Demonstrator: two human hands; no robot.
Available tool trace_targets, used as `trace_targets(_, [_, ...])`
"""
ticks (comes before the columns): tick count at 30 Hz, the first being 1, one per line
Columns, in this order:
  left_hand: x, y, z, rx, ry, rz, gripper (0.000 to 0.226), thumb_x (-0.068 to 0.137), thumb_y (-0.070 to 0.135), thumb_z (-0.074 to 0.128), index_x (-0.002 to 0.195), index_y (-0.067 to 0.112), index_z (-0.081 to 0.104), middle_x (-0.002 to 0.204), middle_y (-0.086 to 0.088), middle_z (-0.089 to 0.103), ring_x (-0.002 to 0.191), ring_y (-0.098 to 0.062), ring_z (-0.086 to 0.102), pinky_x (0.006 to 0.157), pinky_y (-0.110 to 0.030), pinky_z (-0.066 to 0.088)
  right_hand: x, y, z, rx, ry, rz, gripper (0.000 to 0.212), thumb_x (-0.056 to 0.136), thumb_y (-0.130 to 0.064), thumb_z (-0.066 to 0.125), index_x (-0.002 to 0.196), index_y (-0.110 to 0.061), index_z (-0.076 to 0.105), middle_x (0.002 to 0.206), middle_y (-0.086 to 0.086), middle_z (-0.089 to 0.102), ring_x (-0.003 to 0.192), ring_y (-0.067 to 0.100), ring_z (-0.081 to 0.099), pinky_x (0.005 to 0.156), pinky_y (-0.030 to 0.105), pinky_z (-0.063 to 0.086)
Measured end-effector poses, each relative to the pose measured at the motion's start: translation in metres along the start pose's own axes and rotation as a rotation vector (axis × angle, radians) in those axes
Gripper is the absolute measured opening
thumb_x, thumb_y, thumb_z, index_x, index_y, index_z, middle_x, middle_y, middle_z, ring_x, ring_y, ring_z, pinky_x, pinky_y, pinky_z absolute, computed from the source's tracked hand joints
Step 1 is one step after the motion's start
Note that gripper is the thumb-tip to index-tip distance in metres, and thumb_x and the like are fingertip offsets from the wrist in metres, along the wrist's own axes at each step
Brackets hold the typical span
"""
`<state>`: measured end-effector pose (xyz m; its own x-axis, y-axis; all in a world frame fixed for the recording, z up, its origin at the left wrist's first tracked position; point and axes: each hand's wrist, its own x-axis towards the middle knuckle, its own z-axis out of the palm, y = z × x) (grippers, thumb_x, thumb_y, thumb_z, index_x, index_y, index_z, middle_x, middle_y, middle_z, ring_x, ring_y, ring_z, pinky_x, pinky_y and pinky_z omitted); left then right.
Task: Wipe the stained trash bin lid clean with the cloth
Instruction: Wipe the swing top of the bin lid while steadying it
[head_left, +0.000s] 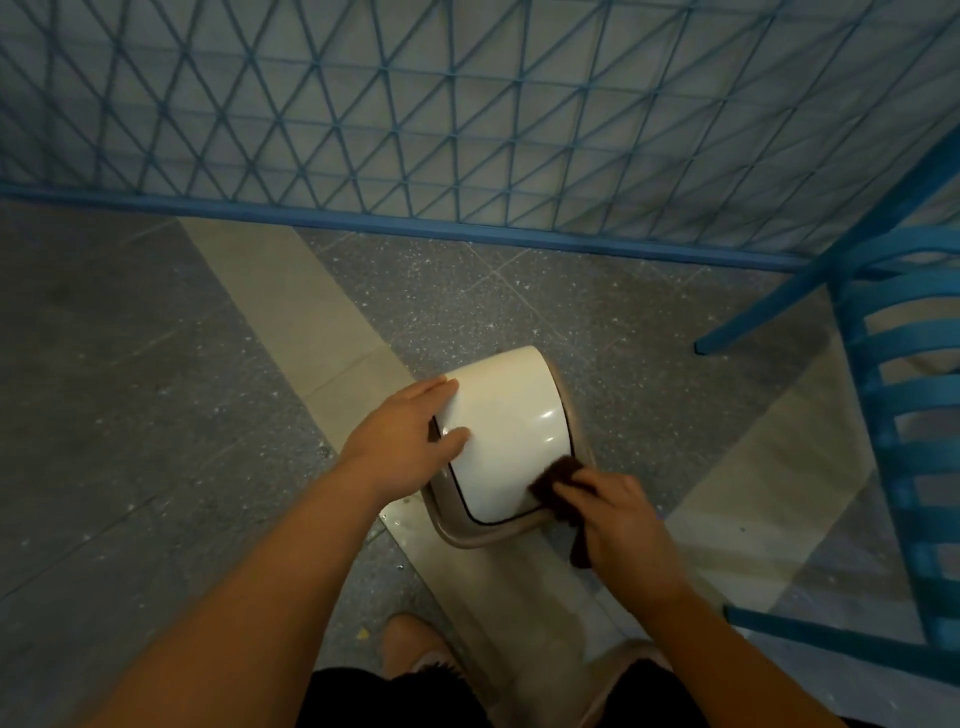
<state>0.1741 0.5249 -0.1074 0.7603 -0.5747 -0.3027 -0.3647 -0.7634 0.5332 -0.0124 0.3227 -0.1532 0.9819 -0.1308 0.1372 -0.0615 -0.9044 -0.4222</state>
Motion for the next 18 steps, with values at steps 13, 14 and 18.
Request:
trace_targets(13, [0.003, 0.007, 0.008, 0.097, -0.008, -0.033, 0.075, 0.086, 0.037, 0.065, 0.149, 0.037, 0.023, 0.156, 0.006, 0.023, 0.141, -0.018, 0.025, 0.113, -0.036, 0.031, -0.004, -0.050, 0.044, 0.132, 0.006, 0.084, 0.043, 0.069, -0.005, 0.067, 0.111, -0.013, 0.068, 0.114, 0.003, 0.058, 0.093, 0.031, 0.064, 0.081, 0.031, 0.054])
trace_targets(14, [0.003, 0.007, 0.008, 0.108, -0.008, -0.029, 0.076, 0.086, 0.037, 0.065, 0.149, 0.037, 0.023, 0.156, 0.006, 0.023, 0.140, -0.018, 0.025, 0.112, -0.036, 0.032, -0.013, -0.049, 0.047, 0.158, -0.035, 0.083, 0.047, 0.064, -0.001, 0.072, 0.110, -0.014, 0.068, 0.114, -0.001, 0.055, 0.092, 0.029, 0.064, 0.079, 0.029, 0.055])
trace_targets(18, [0.007, 0.007, 0.001, 0.221, -0.038, 0.034, 0.076, 0.087, 0.039, 0.063, 0.150, 0.034, 0.021, 0.157, 0.003, 0.023, 0.141, -0.022, 0.025, 0.115, -0.035, 0.025, -0.039, -0.040, 0.041, 0.349, 0.032, 0.509, 0.045, 0.078, 0.011, 0.054, 0.111, -0.016, 0.071, 0.112, 0.003, 0.063, 0.099, 0.022, 0.059, 0.091, 0.025, 0.046])
